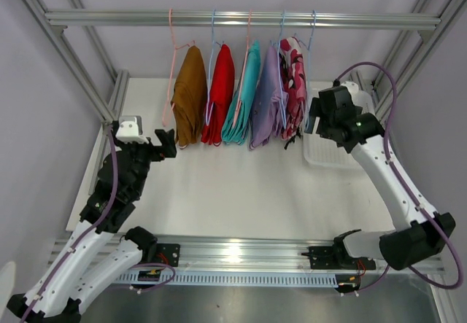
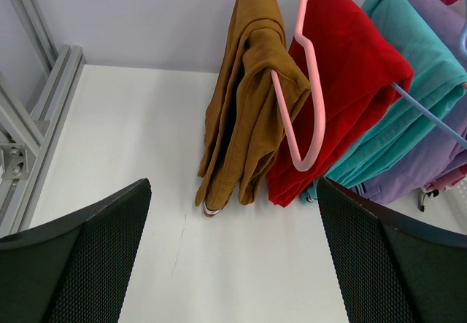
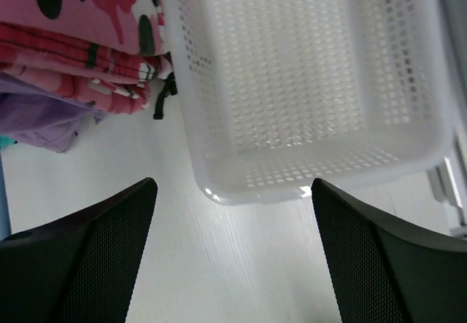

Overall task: Remove the trousers from the hanger
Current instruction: Place the bin at the corner of the board, then pick up the hanger from the clothesline.

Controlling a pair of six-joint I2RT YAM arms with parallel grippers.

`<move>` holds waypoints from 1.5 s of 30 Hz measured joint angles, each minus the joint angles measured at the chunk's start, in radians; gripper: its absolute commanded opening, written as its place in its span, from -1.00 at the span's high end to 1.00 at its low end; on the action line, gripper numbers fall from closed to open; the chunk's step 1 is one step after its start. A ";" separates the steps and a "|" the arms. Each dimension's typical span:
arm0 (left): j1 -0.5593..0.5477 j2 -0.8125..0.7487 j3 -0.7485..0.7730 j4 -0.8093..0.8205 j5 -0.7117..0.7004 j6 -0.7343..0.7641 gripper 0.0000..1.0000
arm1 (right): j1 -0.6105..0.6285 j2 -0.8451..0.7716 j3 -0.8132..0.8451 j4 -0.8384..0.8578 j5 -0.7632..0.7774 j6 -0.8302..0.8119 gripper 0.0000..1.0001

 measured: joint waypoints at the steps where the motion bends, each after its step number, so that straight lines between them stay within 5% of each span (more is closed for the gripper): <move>1: 0.000 0.002 0.002 -0.002 -0.003 -0.005 -0.99 | 0.023 -0.021 0.000 -0.013 0.039 0.008 -0.83; 7: 0.000 0.045 0.024 -0.021 -0.010 -0.047 -0.99 | 0.058 -0.209 -0.029 0.004 0.188 0.006 -0.99; 13: 0.000 0.135 0.116 -0.071 -0.017 -0.083 -0.99 | 0.059 -0.384 -0.005 0.102 0.174 -0.066 -0.99; 20: 0.000 0.299 0.378 -0.111 -0.035 -0.080 -0.99 | 0.080 -0.277 0.110 0.172 -0.036 -0.132 -0.97; 28: 0.077 0.388 0.536 -0.069 -0.050 -0.014 -0.99 | 0.212 -0.248 0.043 0.162 -0.188 -0.171 -0.99; 33: 0.253 0.537 0.660 -0.092 0.115 -0.071 -0.99 | 0.308 -0.325 -0.048 0.162 -0.213 -0.189 -0.99; 45: 0.435 0.822 0.824 -0.131 0.729 -0.187 -0.89 | 0.332 -0.591 -0.249 0.180 -0.236 -0.198 -0.99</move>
